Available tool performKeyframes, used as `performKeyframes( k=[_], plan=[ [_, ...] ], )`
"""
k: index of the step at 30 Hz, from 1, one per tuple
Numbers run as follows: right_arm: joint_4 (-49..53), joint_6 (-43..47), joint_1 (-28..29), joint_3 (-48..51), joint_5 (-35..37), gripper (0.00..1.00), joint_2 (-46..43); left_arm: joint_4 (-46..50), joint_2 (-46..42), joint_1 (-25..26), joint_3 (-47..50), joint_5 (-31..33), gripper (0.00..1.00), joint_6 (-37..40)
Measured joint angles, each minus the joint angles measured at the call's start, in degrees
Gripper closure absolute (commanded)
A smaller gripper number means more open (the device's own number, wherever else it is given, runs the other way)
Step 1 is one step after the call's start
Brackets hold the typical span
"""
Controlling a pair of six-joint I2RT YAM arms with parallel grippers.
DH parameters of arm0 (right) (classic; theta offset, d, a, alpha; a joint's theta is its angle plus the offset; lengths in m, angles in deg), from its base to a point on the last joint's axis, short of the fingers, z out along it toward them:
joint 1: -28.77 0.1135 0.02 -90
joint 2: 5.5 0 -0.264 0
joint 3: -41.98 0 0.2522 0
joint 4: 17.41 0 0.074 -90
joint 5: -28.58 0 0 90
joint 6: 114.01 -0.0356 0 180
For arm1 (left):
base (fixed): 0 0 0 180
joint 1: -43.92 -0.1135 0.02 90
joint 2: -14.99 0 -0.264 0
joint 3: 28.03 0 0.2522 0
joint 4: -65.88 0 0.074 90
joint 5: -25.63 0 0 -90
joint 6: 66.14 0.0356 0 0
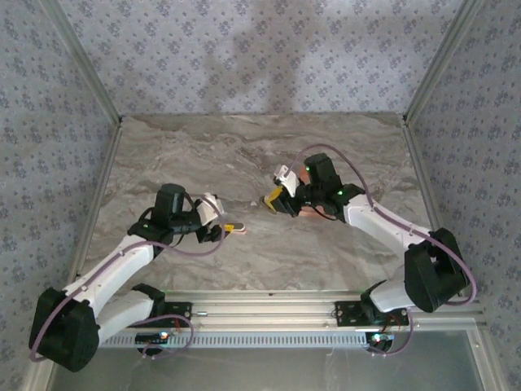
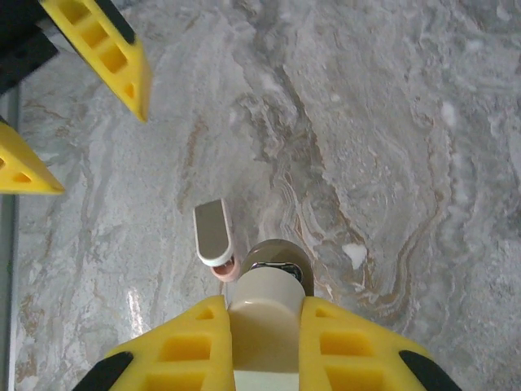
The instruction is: Load the staples into the stapler
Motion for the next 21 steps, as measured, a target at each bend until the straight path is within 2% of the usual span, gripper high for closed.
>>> performKeyframes(
  k=[10, 21],
  plan=[
    [-2.25, 4.94, -0.48, 3.39, -6.78, 0.89, -1.55, -12.07, 1.53, 3.28, 3.74, -1.03, 0.42, -2.16],
    [-2.27, 11.65, -1.36, 3.98, -12.28, 0.92, -2.1, -17.18, 6.23, 6.71, 4.0, -1.99, 0.45, -2.97]
  ],
)
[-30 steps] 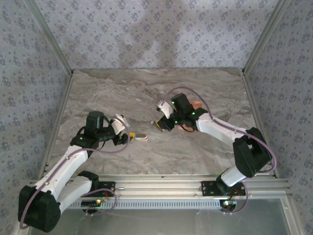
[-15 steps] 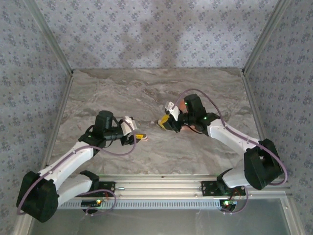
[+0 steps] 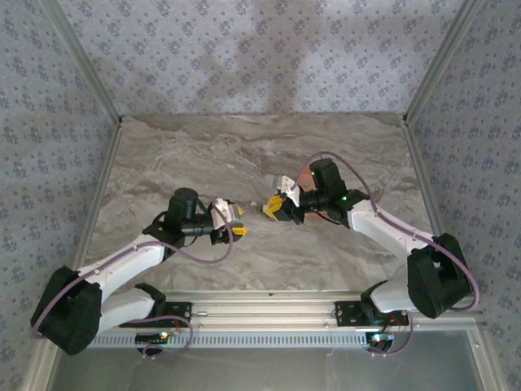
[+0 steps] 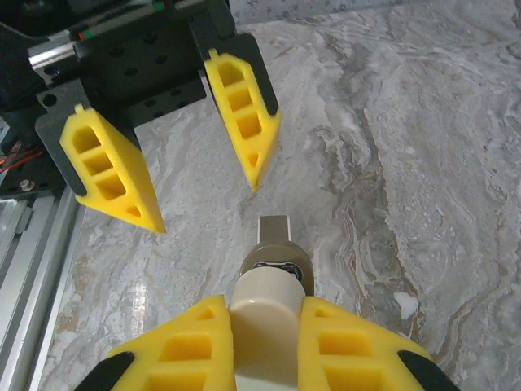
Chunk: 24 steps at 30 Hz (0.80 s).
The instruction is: Load the staples into the stapler
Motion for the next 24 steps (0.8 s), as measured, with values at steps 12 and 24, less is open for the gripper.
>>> performKeyframes(
  k=[12, 24],
  plan=[
    [3.45, 6.14, 0.37, -1.22, -3.48, 0.96, 1.64, -3.63, 7.82, 2.86, -4.42, 0.0, 0.51, -0.61],
    [7.15, 10.6, 1.01, -3.13, -3.39, 1.0, 2.36, -5.9, 8.68, 3.74, -5.86, 0.17, 0.63, -1.86]
  ],
)
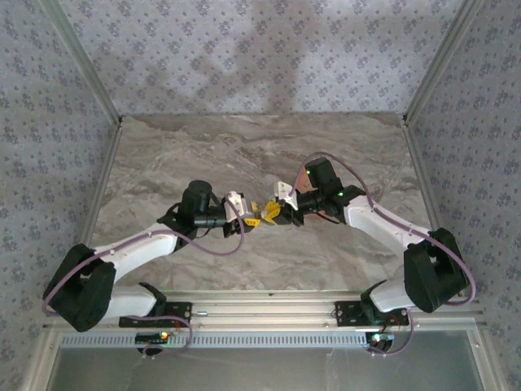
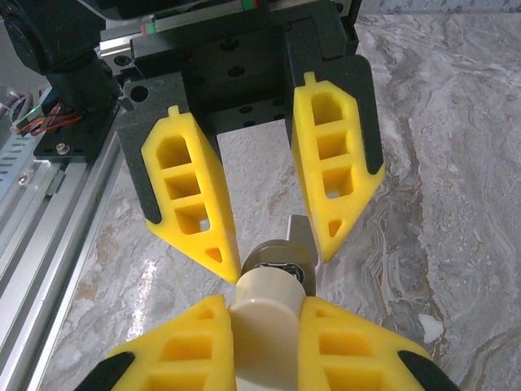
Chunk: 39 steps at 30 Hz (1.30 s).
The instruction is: Load the staples into the stapler
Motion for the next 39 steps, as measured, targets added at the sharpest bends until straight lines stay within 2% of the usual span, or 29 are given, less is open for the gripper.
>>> performKeyframes(
  k=[15, 24, 25, 30, 35, 39],
  plan=[
    [1.57, 1.44, -0.44, 0.37, 1.07, 1.0, -0.87, -1.95, 4.31, 0.44, -0.66, 0.22, 0.71, 0.87],
    [1.09, 1.01, 0.17, 0.42, -4.48, 1.0, -4.35, -0.76, 9.64, 0.09, -0.81, 4.46, 0.72, 1.49],
    [1.07, 0.96, 0.17, 0.52, -4.28, 0.98, -4.35, -0.74, 9.64, 0.09, -0.81, 4.57, 0.7, 1.49],
    [0.15, -5.2, 0.22, 1.81, 1.11, 0.78, -4.35, -0.24, 9.57, 0.09, -0.83, 5.88, 0.58, 0.68],
    [0.22, -17.42, 0.22, 2.4, 8.15, 0.69, -4.52, 2.01, 7.8, 0.09, -0.87, 7.56, 0.56, -1.68],
    [1.33, -26.14, 0.26, 5.18, 13.84, 0.59, -6.36, 3.45, 5.38, 0.13, -0.92, 8.98, 0.55, -3.34]
  ],
)
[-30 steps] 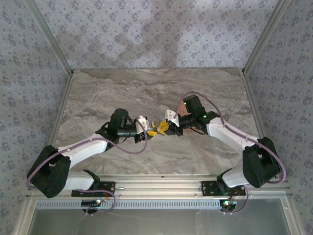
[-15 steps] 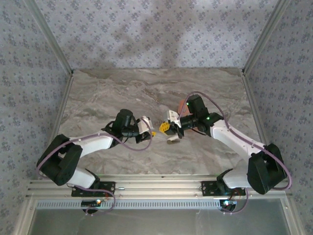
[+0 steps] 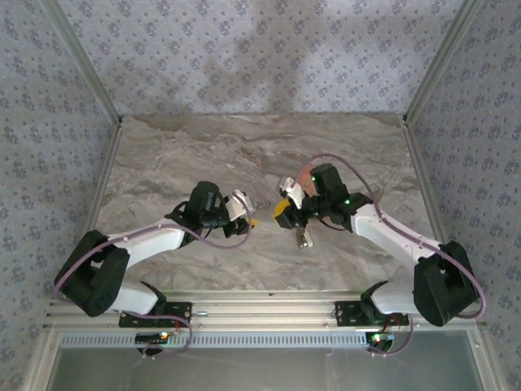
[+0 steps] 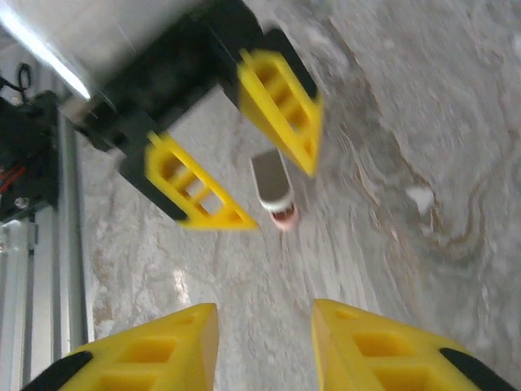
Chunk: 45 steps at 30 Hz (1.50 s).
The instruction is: Load the staples into the stapler
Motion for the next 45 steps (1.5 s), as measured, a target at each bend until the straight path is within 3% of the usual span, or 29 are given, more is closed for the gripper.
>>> performKeyframes(
  k=[13, 21, 32, 45],
  plan=[
    [18.78, -19.58, 1.86, 0.76, 22.97, 0.35, -1.66, 1.97, -7.63, 0.28, 2.51, 5.05, 0.54, -4.44],
    [25.35, -27.93, 4.48, -0.66, 30.53, 0.22, 1.95, 1.81, -9.57, 1.75, 6.51, 9.22, 0.53, -7.48],
    [26.62, -30.67, 5.7, -4.28, 32.65, 0.22, 12.17, 1.66, -10.34, 1.99, 7.21, 11.47, 0.53, -7.89],
    [26.49, -31.82, 6.56, -5.07, 33.35, 0.38, 16.79, 1.6, -12.24, 2.38, 7.85, 12.74, 0.53, -8.61]
  ],
)
